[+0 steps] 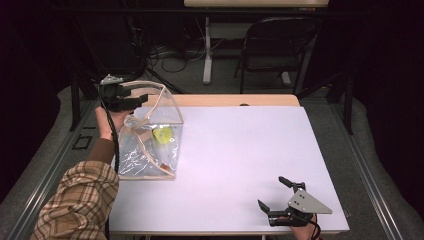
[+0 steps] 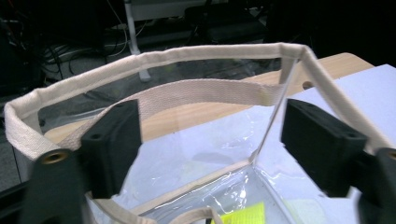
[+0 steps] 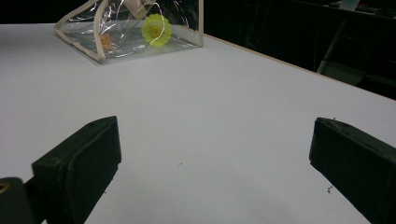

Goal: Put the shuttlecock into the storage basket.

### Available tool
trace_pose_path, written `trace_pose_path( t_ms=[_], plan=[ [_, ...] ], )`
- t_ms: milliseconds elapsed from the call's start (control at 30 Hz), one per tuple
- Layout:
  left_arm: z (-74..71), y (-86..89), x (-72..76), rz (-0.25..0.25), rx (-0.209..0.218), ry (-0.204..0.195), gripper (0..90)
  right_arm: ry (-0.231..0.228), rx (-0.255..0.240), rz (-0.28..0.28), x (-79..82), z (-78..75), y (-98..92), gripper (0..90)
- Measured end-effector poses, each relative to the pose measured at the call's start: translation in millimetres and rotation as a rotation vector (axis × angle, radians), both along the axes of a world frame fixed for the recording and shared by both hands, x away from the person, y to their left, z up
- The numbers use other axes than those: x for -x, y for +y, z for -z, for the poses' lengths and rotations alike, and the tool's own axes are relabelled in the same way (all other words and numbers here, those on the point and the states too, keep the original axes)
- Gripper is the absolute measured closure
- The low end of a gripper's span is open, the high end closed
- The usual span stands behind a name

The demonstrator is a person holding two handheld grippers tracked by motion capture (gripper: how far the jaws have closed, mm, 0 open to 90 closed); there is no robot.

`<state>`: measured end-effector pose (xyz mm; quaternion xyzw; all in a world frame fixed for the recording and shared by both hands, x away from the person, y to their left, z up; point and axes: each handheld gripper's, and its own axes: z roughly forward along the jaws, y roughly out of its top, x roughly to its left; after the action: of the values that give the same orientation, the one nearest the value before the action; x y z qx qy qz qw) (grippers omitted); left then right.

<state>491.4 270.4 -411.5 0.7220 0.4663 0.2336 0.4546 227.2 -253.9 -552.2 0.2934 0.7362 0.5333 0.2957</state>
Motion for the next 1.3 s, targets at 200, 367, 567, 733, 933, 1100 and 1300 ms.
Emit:
trace_pose_path(
  t_ms=[200, 367, 567, 733, 933, 1100, 1300],
  plan=[
    [-5.0, -5.3, 9.6, 0.019, -0.018, -0.019, 9.1, -0.006, -0.002, -0.002, -0.5, -0.4, 1.2, 1.9],
    [-7.2, -8.7, 17.3, 0.034, -0.021, -0.033, 2.6, -0.001, 0.003, -0.002, -0.7, -0.6, 2.5, 1.9],
    [-9.3, -12.2, 27.7, 0.059, -0.024, -0.046, 0.4, -0.007, 0.004, -0.002, -0.4, -0.9, 3.1, 1.9],
    [-12.7, -14.2, 36.8, 0.071, -0.027, -0.058, 0.4, -0.007, 0.008, -0.001, 0.0, -1.6, 3.4, 1.9],
    [-15.5, -15.8, 50.4, 0.081, -0.03, -0.082, 0.3, -0.011, 0.01, -0.003, -0.4, -1.9, 4.5, 1.9],
    [-19.2, -16.9, 62.3, 0.097, -0.024, -0.105, 0.3, -0.006, 0.008, 0.0, -0.3, -1.4, 4.1, 1.9],
    [-25.3, -20.2, 80.3, 0.12, -0.027, -0.138, 0.3, -0.01, 0.012, 0.0, 0.1, -1.8, 3.7, 1.9]
  ],
)
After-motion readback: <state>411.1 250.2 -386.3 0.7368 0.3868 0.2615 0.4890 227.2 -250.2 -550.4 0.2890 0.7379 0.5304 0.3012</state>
